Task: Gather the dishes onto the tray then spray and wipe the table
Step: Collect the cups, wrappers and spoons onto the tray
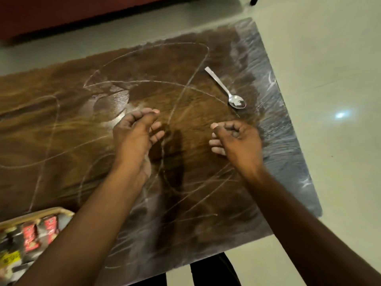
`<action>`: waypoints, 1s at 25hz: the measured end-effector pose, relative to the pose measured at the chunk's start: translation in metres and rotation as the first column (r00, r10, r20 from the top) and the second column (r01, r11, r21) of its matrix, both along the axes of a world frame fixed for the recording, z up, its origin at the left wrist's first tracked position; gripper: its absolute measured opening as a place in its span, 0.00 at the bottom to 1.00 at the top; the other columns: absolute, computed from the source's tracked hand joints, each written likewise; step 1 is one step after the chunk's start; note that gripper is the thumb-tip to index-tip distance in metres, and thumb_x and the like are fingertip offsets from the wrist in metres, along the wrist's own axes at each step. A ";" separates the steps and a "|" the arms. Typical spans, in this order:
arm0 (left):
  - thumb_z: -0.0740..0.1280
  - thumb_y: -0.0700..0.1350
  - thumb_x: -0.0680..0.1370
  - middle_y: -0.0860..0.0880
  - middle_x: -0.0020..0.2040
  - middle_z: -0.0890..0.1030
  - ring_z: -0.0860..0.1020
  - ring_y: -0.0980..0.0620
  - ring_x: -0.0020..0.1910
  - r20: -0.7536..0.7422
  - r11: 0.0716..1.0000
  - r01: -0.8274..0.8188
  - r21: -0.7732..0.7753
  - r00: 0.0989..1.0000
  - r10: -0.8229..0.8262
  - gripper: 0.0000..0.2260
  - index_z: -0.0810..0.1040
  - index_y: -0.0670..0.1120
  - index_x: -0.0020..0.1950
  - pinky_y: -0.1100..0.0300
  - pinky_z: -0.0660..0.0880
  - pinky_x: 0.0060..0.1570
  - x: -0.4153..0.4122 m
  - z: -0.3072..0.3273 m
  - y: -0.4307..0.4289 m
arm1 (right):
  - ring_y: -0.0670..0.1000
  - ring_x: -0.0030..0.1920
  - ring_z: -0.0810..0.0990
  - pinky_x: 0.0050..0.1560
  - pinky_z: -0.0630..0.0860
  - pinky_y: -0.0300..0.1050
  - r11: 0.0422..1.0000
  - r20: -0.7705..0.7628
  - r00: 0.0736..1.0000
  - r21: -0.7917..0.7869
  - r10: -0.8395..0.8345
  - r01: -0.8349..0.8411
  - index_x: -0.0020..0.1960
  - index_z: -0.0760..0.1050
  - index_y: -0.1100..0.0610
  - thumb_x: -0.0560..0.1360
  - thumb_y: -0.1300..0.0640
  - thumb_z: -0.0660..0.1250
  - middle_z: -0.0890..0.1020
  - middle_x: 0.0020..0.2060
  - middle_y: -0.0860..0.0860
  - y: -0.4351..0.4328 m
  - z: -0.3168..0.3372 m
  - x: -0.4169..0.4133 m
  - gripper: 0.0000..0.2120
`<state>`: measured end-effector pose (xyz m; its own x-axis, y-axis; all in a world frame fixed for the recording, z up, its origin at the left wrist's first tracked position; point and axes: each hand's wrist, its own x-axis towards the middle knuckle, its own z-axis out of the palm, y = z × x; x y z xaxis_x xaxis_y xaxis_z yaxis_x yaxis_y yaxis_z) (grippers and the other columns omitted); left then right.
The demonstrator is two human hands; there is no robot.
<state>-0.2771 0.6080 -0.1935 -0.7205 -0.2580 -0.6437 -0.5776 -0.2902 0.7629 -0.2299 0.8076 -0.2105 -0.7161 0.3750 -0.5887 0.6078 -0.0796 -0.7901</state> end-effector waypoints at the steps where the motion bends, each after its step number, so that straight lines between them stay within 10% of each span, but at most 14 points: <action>1: 0.74 0.39 0.80 0.46 0.54 0.85 0.83 0.48 0.53 0.009 1.000 0.015 0.004 1.000 -0.015 0.05 0.82 0.47 0.53 0.57 0.83 0.49 -0.007 -0.003 0.015 | 0.52 0.40 0.90 0.40 0.85 0.45 0.999 -0.003 0.999 0.003 -0.053 0.053 0.55 0.82 0.59 0.80 0.55 0.76 0.89 0.41 0.55 0.015 -0.004 -0.008 0.09; 6: 0.74 0.40 0.79 0.48 0.52 0.87 0.85 0.46 0.55 0.041 1.000 0.027 0.012 0.999 -0.028 0.06 0.83 0.50 0.46 0.55 0.84 0.49 -0.030 -0.013 0.065 | 0.57 0.42 0.91 0.43 0.88 0.47 0.969 0.007 0.970 -0.039 -0.243 0.243 0.65 0.76 0.62 0.78 0.55 0.78 0.87 0.49 0.63 0.060 -0.025 -0.042 0.20; 12: 0.74 0.40 0.80 0.43 0.58 0.89 0.87 0.43 0.60 0.062 0.999 0.014 0.047 0.998 -0.017 0.03 0.85 0.48 0.50 0.53 0.85 0.56 -0.026 -0.008 0.063 | 0.54 0.41 0.91 0.43 0.86 0.42 0.976 0.037 0.976 -0.036 -0.215 0.216 0.58 0.81 0.67 0.81 0.65 0.72 0.88 0.46 0.64 0.058 -0.031 -0.060 0.07; 25: 0.72 0.40 0.83 0.39 0.46 0.84 0.85 0.45 0.45 0.033 0.947 -0.318 0.032 0.948 0.317 0.04 0.82 0.39 0.51 0.58 0.86 0.48 0.125 0.019 -0.116 | 0.49 0.33 0.87 0.34 0.83 0.38 0.910 -0.024 0.922 -0.156 0.385 -0.384 0.51 0.84 0.65 0.79 0.63 0.76 0.88 0.35 0.58 -0.157 0.025 0.064 0.05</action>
